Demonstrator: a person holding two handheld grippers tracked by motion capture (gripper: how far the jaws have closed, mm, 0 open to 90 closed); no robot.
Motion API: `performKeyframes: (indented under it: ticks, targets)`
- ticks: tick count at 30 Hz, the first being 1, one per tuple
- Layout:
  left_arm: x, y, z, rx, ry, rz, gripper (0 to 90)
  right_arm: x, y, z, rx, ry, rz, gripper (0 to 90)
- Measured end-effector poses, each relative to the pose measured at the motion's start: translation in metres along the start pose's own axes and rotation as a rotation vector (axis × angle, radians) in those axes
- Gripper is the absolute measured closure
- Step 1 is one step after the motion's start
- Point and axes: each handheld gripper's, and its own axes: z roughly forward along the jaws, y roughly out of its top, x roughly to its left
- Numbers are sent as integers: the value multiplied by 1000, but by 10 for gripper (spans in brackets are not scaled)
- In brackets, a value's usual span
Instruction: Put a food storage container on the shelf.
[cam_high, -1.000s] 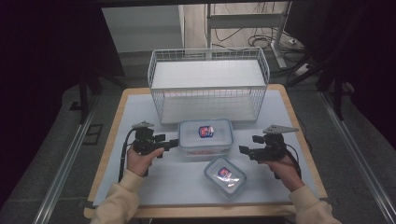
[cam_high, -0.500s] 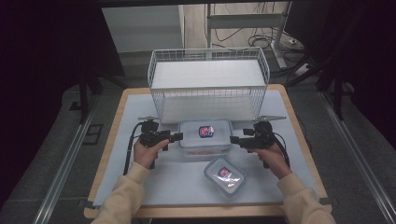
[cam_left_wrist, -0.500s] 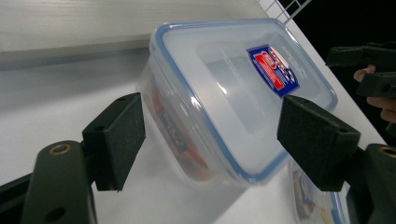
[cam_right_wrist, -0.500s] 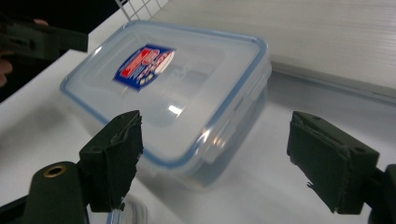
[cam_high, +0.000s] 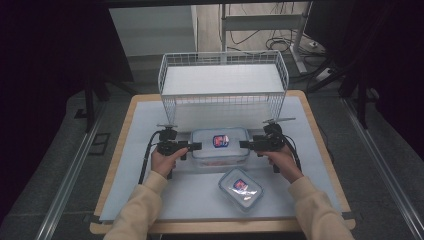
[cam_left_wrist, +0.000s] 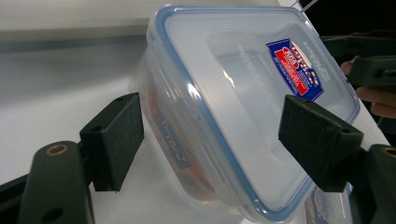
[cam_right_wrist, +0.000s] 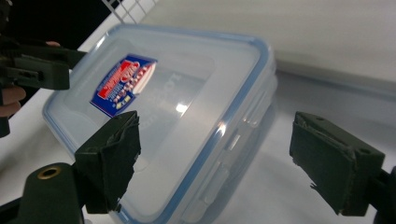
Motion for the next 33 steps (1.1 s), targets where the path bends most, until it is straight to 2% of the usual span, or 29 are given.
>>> performKeyframes:
  ticks: [2, 7, 9, 13, 17, 21, 26, 33]
  targets:
    - [2, -1, 2, 0, -21, -16, 234, -1, 1, 4, 12, 8, 10, 160]
    - [4, -1, 3, 1, -38, -30, 253, -1, 1, 8, 20, 28, 23, 157]
    - [3, -1, 3, 0, -44, -32, 258, -2, 2, 12, 32, 59, 47, 158]
    - [3, -2, 6, 19, -78, -40, 255, -3, 3, 16, 53, 92, 75, 159]
    - [4, -2, 6, 25, -82, -42, 261, -5, 2, 16, 71, 111, 93, 166]
    - [5, -3, 5, 21, -88, -50, 271, -7, 2, 15, 78, 125, 116, 195]
    - [5, -5, 2, 12, -94, -50, 306, -13, 1, 10, 64, 153, 159, 279]
    - [3, -9, -6, -16, -102, -43, 383, -11, -1, 2, 47, 158, 152, 349]
